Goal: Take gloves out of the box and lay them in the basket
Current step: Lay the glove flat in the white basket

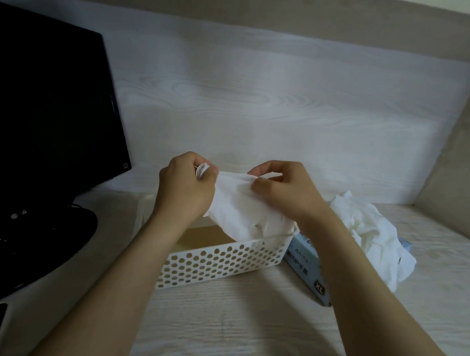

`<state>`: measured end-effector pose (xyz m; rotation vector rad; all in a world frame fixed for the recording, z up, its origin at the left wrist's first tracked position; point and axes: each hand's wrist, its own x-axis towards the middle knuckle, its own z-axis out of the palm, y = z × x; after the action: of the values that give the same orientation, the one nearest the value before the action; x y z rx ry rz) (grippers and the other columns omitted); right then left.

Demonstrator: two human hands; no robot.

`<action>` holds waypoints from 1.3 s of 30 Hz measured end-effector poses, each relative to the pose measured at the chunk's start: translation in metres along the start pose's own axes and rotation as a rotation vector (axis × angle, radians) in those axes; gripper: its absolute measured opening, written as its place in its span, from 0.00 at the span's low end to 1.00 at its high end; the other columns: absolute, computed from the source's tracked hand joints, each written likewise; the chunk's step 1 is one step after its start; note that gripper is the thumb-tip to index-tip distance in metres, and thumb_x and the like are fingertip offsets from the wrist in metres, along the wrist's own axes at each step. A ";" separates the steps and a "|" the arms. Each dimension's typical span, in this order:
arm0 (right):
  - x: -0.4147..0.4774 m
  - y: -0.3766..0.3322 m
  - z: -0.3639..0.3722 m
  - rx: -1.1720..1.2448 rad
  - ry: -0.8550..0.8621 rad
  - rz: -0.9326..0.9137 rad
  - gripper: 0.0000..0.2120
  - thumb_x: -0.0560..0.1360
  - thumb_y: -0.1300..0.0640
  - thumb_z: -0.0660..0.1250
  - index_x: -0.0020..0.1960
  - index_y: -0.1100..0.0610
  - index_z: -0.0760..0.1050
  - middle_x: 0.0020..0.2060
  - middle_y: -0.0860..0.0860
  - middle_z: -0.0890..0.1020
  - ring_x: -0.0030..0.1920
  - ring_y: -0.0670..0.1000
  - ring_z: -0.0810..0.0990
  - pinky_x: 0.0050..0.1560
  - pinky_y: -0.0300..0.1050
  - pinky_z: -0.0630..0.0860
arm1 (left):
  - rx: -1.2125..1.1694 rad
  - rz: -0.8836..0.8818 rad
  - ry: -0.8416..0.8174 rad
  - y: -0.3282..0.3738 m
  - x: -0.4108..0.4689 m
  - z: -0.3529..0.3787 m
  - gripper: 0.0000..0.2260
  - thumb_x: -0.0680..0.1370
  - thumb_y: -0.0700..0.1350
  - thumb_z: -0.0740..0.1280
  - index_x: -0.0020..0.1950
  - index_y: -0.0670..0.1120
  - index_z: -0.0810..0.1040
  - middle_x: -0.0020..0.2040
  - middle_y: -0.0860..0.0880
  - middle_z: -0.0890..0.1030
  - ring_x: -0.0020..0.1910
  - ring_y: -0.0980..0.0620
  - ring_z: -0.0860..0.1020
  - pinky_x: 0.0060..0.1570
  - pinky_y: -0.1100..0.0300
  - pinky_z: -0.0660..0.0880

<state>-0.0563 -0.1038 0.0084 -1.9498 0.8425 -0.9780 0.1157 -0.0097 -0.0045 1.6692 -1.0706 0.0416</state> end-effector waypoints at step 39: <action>-0.011 0.024 0.052 -0.656 -0.186 -0.067 0.16 0.74 0.55 0.67 0.34 0.66 0.76 0.26 0.57 0.81 0.25 0.59 0.78 0.27 0.51 0.78 | 0.637 -0.121 -0.964 -0.019 -0.001 -0.007 0.17 0.84 0.53 0.57 0.43 0.47 0.79 0.45 0.49 0.84 0.43 0.51 0.79 0.52 0.54 0.76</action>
<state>-0.0228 -0.0883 -0.0363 -2.5863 1.0848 -0.5754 0.1309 -0.0038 -0.0162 2.4113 -1.7808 -0.6164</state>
